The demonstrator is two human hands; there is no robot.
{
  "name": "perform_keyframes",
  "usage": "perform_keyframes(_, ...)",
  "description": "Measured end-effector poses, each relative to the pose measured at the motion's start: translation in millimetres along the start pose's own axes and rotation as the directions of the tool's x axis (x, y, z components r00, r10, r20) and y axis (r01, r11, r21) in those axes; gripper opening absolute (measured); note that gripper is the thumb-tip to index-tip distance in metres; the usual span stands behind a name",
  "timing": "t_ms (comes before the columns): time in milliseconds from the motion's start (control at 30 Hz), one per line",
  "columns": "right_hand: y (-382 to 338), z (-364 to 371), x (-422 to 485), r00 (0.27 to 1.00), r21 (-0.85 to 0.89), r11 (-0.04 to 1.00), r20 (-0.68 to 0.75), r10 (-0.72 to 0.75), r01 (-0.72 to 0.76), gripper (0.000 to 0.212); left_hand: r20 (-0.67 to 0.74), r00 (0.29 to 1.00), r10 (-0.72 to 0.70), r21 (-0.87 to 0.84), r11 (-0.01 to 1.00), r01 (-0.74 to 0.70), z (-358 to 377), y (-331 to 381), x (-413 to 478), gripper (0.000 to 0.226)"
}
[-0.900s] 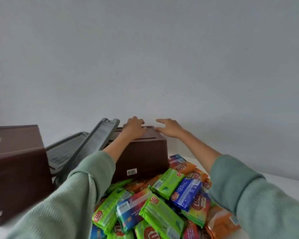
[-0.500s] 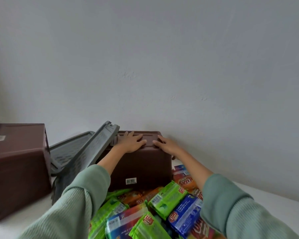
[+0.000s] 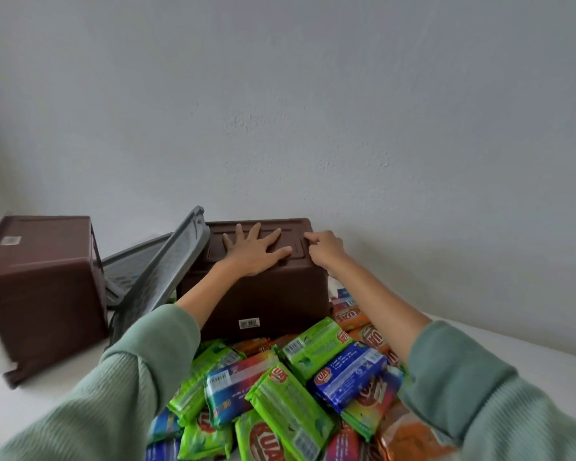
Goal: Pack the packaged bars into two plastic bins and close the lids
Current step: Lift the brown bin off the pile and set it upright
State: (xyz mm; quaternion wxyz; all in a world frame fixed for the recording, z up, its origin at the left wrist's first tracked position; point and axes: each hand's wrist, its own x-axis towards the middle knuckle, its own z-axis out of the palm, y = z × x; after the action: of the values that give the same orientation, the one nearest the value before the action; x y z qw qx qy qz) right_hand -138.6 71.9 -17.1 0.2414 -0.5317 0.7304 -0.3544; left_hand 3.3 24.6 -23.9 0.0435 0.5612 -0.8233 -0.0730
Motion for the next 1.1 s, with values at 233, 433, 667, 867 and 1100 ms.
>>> perform_keyframes(233,-23.5,-29.8,-26.9,0.988,-0.232,0.97,-0.115,-0.1,0.071,0.04,-0.062,0.996,0.06,-0.134,0.989,-0.068,-15.3,13.6,-16.9,0.059)
perform_keyframes(433,-19.5,-70.1,-35.1,0.978,-0.337,0.94,-0.176,-0.115,0.05,0.033,-0.068,0.982,0.175,-0.084,0.98,-0.18,-20.5,46.1,-26.8,0.059)
perform_keyframes(667,10.3,-114.6,-53.7,0.971,-0.33,0.942,-0.24,-0.014,-0.068,0.046,-0.193,0.979,0.063,-0.137,0.986,-0.09,-0.7,62.4,-13.7,0.058)
perform_keyframes(867,51.7,-101.5,-56.4,0.977,-0.267,0.955,-0.2,0.075,-0.128,0.055,-0.079,0.99,-0.113,-0.282,0.956,0.086,11.2,52.8,-8.5,0.077)
perform_keyframes(1100,66.4,-97.1,-47.5,0.993,-0.189,0.976,-0.066,0.098,-0.109,0.06,-0.076,0.992,-0.103,-0.289,0.954,0.077,10.3,48.4,-4.1,0.079)
